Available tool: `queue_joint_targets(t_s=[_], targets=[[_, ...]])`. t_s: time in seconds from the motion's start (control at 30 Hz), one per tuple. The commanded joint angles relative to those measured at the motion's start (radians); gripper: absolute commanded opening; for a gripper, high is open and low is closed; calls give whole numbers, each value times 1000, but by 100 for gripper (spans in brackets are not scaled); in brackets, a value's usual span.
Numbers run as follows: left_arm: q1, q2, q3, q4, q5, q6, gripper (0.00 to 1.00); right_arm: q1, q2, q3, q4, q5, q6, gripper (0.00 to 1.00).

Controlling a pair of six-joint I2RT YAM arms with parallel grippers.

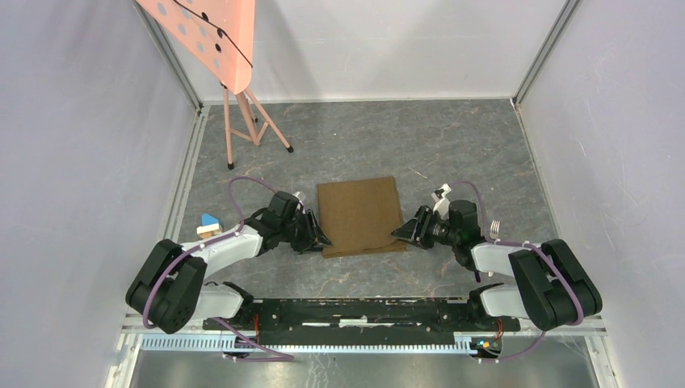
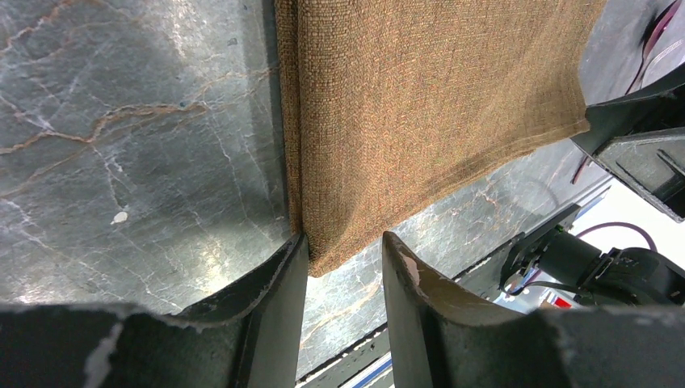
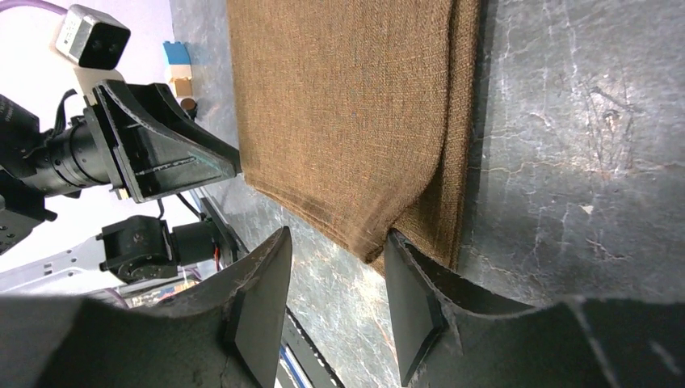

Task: Fold the napkin into a case and place the utensils inside
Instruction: Pick up the top corner of the square-folded napkin from the center of the board, then fold the top corner of the square-folded napkin at the center of the board.

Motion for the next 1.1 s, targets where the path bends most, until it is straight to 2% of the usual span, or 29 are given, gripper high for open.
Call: queue_joint_targets(t_s=[0.0, 0.13, 0.2, 0.4, 0.53, 0.7, 0.9, 1.07], targets=[[2, -22, -6, 22, 25, -32, 46, 2, -33, -7, 56, 35, 28, 51], [1, -24, -2, 19, 28, -30, 46, 1, -40, -32, 62, 63, 48, 51], [1, -24, 1, 15, 28, -29, 46, 2, -40, -46, 91, 58, 67, 47], [1, -29, 5, 2, 21, -23, 46, 1, -74, -31, -19, 87, 2, 37], [1, -49, 6, -28, -6, -11, 46, 1, -99, 0, -106, 122, -63, 26], [2, -80, -3, -54, -28, -5, 46, 1, -76, 68, -178, 121, -152, 0], [-1, -53, -7, -59, -37, 0, 45, 8, -31, 133, -181, 71, -198, 0], [0, -57, -18, -59, -58, -2, 42, 61, 24, 222, -213, 27, -245, 0]])
